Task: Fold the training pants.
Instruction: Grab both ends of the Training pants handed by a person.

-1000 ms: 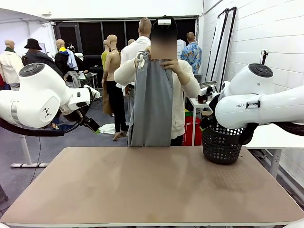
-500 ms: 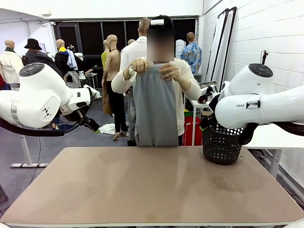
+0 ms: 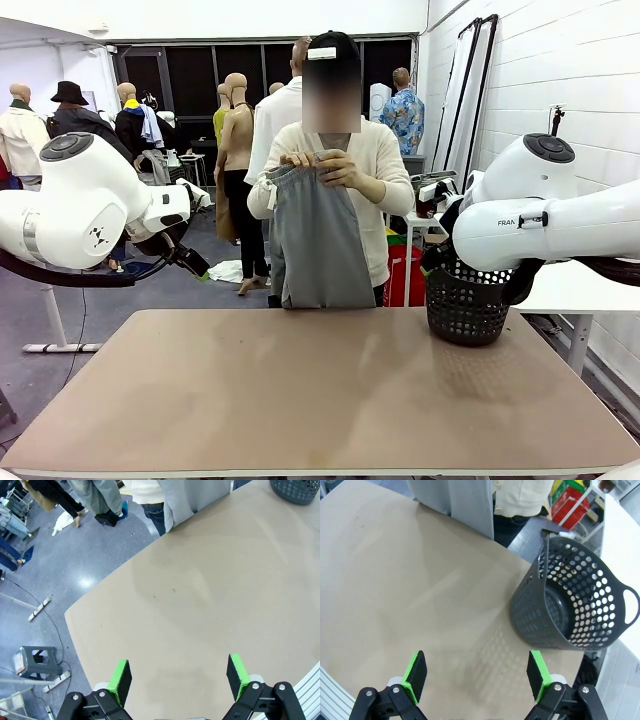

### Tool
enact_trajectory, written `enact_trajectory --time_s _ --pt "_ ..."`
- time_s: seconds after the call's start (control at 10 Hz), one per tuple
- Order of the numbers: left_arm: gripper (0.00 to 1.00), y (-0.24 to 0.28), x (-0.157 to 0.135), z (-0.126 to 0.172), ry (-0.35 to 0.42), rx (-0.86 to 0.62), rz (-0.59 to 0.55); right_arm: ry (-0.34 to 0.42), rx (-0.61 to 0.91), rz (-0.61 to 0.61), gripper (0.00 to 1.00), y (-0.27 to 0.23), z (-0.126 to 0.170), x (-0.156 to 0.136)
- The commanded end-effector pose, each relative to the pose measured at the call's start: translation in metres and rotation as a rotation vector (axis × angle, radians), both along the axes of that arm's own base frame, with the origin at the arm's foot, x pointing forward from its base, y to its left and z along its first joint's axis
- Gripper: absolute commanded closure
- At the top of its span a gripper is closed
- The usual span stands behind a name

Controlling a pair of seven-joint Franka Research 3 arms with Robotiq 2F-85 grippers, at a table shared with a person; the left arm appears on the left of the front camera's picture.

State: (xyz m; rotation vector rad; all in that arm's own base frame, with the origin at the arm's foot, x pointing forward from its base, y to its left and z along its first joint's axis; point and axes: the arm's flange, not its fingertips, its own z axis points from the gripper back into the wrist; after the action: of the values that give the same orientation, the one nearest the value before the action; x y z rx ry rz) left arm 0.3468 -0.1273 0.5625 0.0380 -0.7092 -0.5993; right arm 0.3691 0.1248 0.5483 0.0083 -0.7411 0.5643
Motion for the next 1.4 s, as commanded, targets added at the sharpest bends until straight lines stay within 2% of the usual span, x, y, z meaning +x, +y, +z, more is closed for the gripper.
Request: enact_trajectory --time_s 0.0,1.3 --pt "0.00 -0.0007 0.0010 -0.0007 -0.002 0.001 -0.005 -0.004 -0.011 0.007 0.00 -0.0009 0.0002 0.0002" --pt "0.00 -0.0007 0.0010 -0.0007 -0.002 0.001 -0.005 -0.004 -0.011 0.007 0.00 -0.0009 0.0002 0.0002"
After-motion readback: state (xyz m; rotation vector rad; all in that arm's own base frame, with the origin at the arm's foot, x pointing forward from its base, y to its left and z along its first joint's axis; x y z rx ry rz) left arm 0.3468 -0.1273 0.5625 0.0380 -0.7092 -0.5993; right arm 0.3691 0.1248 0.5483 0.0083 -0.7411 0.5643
